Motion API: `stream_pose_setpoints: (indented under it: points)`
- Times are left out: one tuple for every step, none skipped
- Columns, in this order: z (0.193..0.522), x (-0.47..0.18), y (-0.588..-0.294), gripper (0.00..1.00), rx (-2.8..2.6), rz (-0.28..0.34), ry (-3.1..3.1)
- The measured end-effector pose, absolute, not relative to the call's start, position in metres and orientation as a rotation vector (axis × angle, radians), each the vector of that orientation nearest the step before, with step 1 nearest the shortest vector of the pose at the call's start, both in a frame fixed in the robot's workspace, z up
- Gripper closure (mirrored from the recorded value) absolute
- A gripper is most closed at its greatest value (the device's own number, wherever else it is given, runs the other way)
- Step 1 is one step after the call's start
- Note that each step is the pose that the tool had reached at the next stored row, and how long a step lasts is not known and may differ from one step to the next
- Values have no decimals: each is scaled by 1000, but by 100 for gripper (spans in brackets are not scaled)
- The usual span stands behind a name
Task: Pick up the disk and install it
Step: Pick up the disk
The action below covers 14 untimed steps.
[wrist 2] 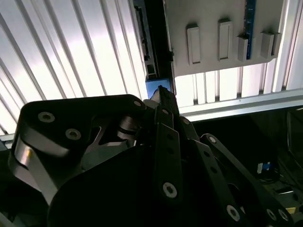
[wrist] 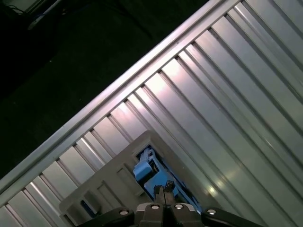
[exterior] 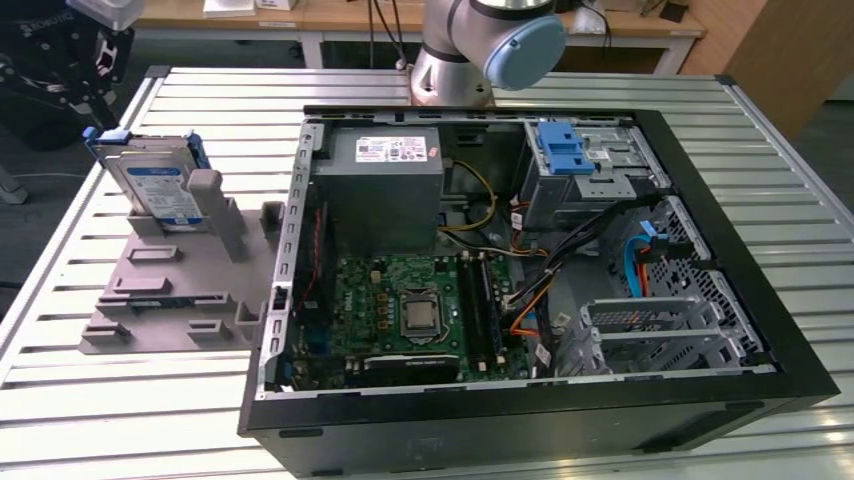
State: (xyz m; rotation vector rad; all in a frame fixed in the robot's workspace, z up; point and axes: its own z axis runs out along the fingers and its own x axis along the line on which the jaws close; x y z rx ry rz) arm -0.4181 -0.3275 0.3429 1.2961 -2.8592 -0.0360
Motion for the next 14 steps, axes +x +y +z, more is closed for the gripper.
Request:
stream_pose_setpoints:
  points:
    - [343, -418, -327, 89, 1311, -35, -2853]
    - [343, -418, -327, 89, 1327, -35, -2847]
    - [343, -418, -327, 89, 1344, -34, -2840]
    - [343, -418, -327, 89, 1359, -33, -2834]
    - [343, -418, -327, 89, 1376, -33, -2827]
    - [343, -418, -327, 89, 1392, -32, -2819]
    - [343, -418, -327, 89, 1409, -32, -2812]
    - [343, -418, -327, 89, 1426, -31, -2803]
    - [343, -418, -327, 89, 1443, -31, -2795]
    - [343, -418, -327, 89, 1462, -31, -2786]
    - [343, -418, -327, 89, 1481, -30, -2775]
    - [343, -418, -327, 89, 1499, -30, -2766]
    - [343, -418, -327, 89, 1518, -30, -2755]
    - [343, -418, -327, 89, 1537, -30, -2745]
